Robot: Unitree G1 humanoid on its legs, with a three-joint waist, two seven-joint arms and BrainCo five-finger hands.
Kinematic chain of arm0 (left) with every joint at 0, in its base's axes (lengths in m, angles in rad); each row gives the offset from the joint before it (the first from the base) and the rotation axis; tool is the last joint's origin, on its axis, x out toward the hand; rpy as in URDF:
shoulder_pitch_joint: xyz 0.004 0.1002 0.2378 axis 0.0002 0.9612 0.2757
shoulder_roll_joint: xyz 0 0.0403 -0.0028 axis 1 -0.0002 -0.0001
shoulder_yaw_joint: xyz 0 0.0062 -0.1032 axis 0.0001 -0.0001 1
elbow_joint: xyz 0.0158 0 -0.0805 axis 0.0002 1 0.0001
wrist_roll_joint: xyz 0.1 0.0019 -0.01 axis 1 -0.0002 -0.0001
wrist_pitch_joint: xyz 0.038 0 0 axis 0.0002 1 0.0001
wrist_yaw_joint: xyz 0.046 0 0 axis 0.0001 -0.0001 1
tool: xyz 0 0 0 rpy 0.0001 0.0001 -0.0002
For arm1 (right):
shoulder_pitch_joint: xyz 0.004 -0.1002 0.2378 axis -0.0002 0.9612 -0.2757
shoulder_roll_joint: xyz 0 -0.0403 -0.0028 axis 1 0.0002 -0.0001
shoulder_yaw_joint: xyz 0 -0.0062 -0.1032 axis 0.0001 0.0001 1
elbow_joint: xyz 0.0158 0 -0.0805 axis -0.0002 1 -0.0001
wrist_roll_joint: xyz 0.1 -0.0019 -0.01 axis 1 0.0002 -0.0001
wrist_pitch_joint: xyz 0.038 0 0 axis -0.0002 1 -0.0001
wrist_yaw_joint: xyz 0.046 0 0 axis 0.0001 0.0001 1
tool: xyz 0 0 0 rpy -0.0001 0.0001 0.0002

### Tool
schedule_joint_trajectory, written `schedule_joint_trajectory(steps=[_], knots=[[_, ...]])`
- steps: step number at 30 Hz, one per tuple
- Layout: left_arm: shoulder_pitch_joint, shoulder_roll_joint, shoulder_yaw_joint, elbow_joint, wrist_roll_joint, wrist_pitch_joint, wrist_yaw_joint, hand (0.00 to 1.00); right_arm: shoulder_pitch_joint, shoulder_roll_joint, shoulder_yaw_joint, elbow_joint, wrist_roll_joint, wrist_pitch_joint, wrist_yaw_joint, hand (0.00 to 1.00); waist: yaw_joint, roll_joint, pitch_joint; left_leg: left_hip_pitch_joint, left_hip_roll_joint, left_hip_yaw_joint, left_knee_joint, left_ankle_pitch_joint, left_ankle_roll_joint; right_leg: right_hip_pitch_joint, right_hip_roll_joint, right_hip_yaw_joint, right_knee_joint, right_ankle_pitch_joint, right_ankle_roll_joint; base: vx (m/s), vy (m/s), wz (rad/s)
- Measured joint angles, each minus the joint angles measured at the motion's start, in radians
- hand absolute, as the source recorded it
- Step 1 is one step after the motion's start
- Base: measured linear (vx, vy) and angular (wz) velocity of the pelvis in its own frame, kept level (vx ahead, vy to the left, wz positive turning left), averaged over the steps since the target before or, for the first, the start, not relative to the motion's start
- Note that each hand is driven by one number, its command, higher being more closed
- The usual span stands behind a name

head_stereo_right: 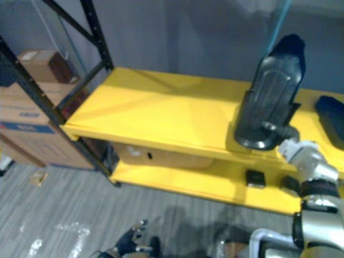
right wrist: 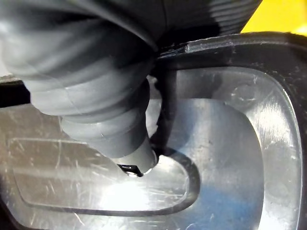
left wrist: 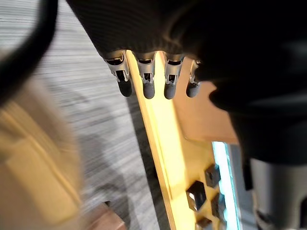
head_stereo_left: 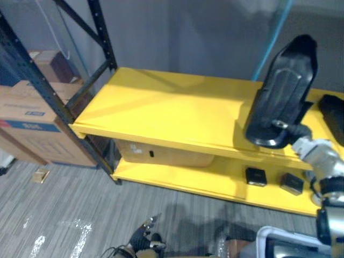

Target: Walk over and take plastic housings, then place them on the shelf

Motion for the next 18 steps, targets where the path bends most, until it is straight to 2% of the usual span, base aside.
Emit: schedule_joint_trajectory(steps=[2, 7, 9, 11, 14, 18], knots=[[0.000, -0.019, 0.002, 0.023, -0.001, -0.017, 0.010, 0.00, -0.070, -0.026, 0.011, 0.043, -0.039, 0.028, 0.012, 1.00, 0.003, 0.010, 0.025, -0.002, -0.006, -0.008, 0.000, 0.004, 0.005, 0.000, -0.006, -0.013, 0.004, -0.010, -0.002, -0.02, 0.018, 0.12], [0.002, -0.019, 0.002, 0.026, -0.001, -0.051, 0.032, 0.00, -0.148, -0.042, 0.011, 0.122, -0.116, 0.090, 0.020, 1.00, 0.003, 0.014, 0.053, -0.007, -0.012, -0.030, 0.000, 0.008, 0.010, 0.000, -0.009, -0.029, 0.020, -0.011, 0.002, 0.01, 0.005, 0.12], [-0.004, -0.020, 0.000, 0.025, -0.001, -0.061, 0.042, 0.00, -0.182, -0.052, 0.012, 0.151, -0.136, 0.101, 0.018, 1.00, 0.007, 0.019, 0.071, -0.008, -0.009, -0.031, 0.000, 0.012, 0.012, -0.001, -0.008, -0.028, 0.023, -0.009, 0.004, 0.00, -0.004, 0.03], [-0.011, -0.026, 0.000, 0.026, -0.007, -0.064, 0.051, 0.00, -0.204, -0.092, 0.028, 0.180, -0.153, 0.114, 0.005, 1.00, 0.026, 0.027, 0.085, -0.009, -0.006, -0.031, 0.000, 0.014, 0.012, -0.004, -0.005, -0.028, 0.032, -0.009, 0.002, 0.00, 0.000, 0.00], [-0.016, -0.030, 0.000, 0.026, -0.009, -0.067, 0.073, 0.00, -0.230, -0.124, 0.029, 0.191, -0.184, 0.131, -0.005, 1.00, 0.031, 0.037, 0.100, -0.018, 0.000, -0.032, 0.000, 0.018, 0.009, -0.020, -0.003, -0.027, 0.048, -0.014, -0.005, -0.03, -0.010, 0.00], [-0.033, -0.029, 0.001, 0.030, -0.018, -0.082, 0.083, 0.00, -0.270, -0.174, 0.029, 0.212, -0.203, 0.137, -0.043, 1.00, 0.030, 0.058, 0.155, -0.048, 0.017, -0.035, 0.000, 0.035, 0.005, -0.059, 0.009, -0.023, 0.073, -0.020, -0.015, -0.08, -0.009, 0.00]])
